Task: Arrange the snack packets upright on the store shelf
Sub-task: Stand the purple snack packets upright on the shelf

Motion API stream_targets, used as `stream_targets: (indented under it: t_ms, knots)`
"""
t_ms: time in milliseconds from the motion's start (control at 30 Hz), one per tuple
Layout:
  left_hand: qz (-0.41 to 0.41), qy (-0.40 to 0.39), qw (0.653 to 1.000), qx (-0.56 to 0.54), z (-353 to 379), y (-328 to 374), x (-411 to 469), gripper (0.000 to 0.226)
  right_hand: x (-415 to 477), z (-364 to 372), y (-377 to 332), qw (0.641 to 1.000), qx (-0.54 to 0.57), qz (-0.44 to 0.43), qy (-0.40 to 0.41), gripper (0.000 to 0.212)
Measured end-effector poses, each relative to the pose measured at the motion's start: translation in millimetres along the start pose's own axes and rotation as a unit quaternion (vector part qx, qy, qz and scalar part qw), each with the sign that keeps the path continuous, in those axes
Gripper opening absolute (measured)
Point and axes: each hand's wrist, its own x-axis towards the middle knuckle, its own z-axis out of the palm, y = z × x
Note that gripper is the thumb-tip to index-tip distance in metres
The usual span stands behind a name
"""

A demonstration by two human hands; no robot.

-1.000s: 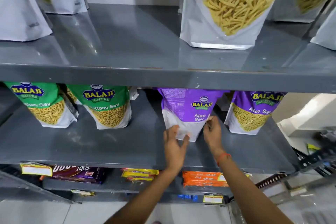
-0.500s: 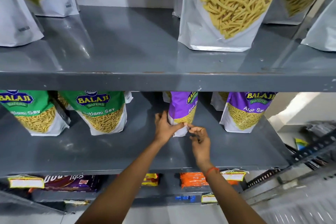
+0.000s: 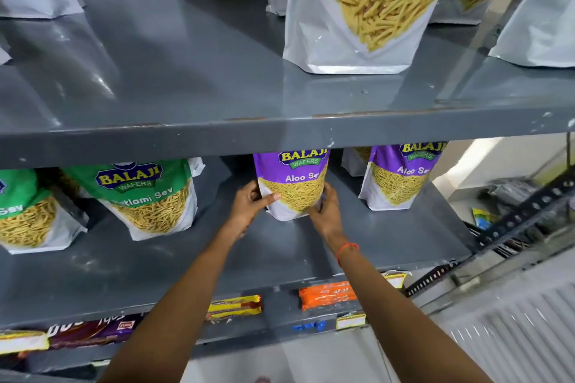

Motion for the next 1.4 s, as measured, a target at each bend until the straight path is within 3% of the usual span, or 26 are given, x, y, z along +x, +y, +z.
stream_targets:
  t_ms: [100, 167, 267, 333, 367, 433, 533, 633, 733, 833, 933, 1167, 1400]
  knots:
    - [0.031, 0.06, 0.996, 0.056, 13.5, -1.6, -15.4, 0.069, -3.4, -2.8, -0.6, 0.994, -0.091, -0.048, 0.03, 0.059]
    - [0.078, 0.132, 0.974, 0.168, 28.4, -7.7, -30.9, 0.091, -9.2, -10.7, -6.1, 0.977, -0.136, -0.135, 0.09, 0.058]
    - [0.192, 0.231, 0.879, 0.37, 61.2, -12.5, -52.1, 0.089, -15.0, -34.6, -14.0, 0.943, -0.173, -0.255, 0.125, 0.054]
    - [0.276, 0.235, 0.827, 0.429, 93.6, -12.8, -56.7, 0.078, -16.9, -56.2, -12.5, 0.925, -0.199, -0.295, 0.137, 0.049]
    - [0.309, 0.211, 0.818, 0.437, 112.5, -12.5, -54.4, 0.071, -16.2, -68.9, -8.7, 0.918, -0.207, -0.3, 0.156, 0.045]
    - [0.325, 0.126, 0.837, 0.421, 150.8, -14.6, -44.8, 0.063, -11.5, -96.4, 4.9, 0.923, -0.179, -0.255, 0.227, 0.041]
    - [0.196, 0.012, 0.93, 0.311, 192.3, -21.1, -20.4, 0.074, 10.6, -140.4, 18.4, 0.942, -0.101, -0.095, 0.306, 0.053]
    - [0.058, -0.016, 0.966, 0.253, 211.0, -23.7, 13.0, 0.088, 43.2, -181.2, 30.7, 0.968, -0.112, -0.01, 0.224, 0.064]
    - [0.016, -0.076, 0.987, 0.142, 217.9, -27.7, 38.1, 0.075, 59.7, -204.6, 33.7, 0.997, -0.033, 0.003, 0.063, 0.06]
    - [-0.002, -0.082, 0.989, 0.122, 219.5, -33.8, 44.9, 0.044, 63.4, -213.0, 31.4, 1.0, -0.016, 0.006, -0.005, 0.063]
    - [0.017, -0.041, 0.99, 0.134, 226.6, -37.8, 26.0, 0.035, 57.5, -218.4, 33.2, 1.0, -0.006, 0.002, -0.014, 0.063]
    - [0.019, -0.035, 0.986, 0.159, 250.0, -53.4, -58.4, 0.03, -1.2, -253.0, 64.9, 0.995, -0.101, -0.026, 0.001, 0.062]
    - [0.048, -0.02, 0.975, 0.218, 259.6, -40.6, -87.3, 0.043, -26.8, -266.0, 57.8, 0.997, -0.076, -0.01, -0.001, 0.066]
